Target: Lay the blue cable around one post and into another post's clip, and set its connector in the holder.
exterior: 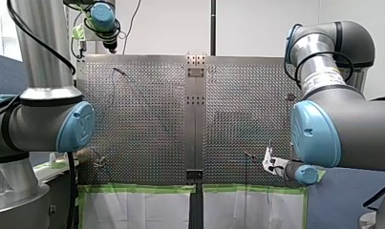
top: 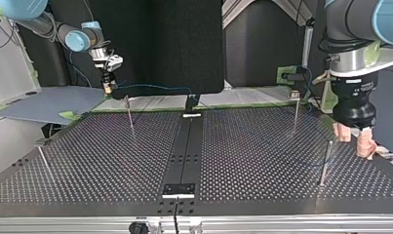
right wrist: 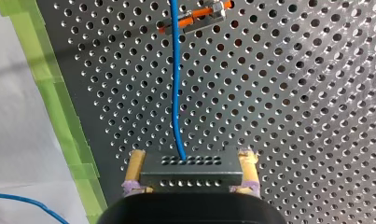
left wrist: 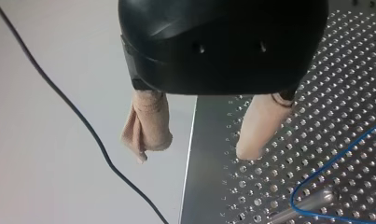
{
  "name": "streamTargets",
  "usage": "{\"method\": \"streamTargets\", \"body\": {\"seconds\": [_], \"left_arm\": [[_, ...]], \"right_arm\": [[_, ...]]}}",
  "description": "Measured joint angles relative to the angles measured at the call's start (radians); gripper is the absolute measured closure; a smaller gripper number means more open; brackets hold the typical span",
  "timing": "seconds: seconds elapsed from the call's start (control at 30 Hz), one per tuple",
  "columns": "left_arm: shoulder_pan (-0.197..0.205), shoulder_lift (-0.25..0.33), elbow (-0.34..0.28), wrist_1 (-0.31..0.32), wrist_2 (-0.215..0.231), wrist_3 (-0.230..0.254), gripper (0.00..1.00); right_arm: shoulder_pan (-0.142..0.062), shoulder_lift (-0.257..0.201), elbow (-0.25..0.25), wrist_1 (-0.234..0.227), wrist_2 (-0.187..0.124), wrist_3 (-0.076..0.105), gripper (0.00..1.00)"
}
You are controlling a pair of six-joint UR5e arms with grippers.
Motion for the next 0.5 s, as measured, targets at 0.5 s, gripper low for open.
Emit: {"method": "streamTargets", "body": {"seconds": [0.5], "left_arm": [[-0.008, 0.0, 0.0, -0.002, -0.002, 0.124, 0.0]], "right_arm": [[0.0, 0.0, 0.0, 0.0, 0.0, 0.0, 1.0]]}}
